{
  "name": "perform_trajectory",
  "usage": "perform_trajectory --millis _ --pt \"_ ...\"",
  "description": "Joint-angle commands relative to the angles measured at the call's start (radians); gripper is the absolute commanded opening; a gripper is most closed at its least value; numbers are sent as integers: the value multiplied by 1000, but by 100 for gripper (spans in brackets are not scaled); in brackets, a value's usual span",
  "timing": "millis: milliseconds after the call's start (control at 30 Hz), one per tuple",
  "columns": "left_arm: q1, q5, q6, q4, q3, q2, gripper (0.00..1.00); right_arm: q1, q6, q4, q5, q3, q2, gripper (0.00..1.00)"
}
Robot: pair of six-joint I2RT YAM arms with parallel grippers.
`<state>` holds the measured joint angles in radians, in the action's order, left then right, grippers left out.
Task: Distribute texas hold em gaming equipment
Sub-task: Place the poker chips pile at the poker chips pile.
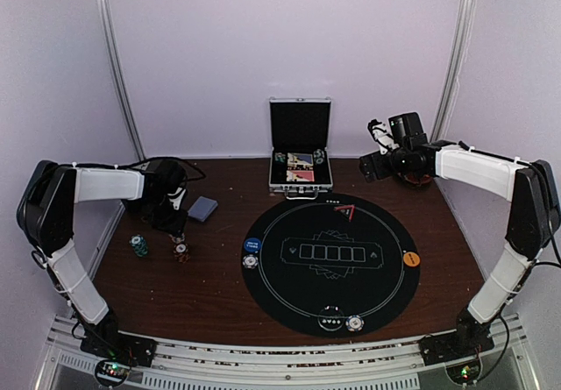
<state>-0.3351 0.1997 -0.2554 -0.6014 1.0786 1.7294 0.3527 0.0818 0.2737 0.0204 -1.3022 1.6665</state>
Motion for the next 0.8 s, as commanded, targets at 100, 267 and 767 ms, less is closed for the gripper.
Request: perform_trajectory --millis 100,267,767 --pt "8 -21 15 35 4 11 26 -5 3 5 -10 -3 -8 100" --pt "7 -22 17 37 6 16 26 -5 3 5 -10 -4 -8 100" --pt "7 -15 19 38 6 21 42 -5 5 5 -13 -3 -13 100"
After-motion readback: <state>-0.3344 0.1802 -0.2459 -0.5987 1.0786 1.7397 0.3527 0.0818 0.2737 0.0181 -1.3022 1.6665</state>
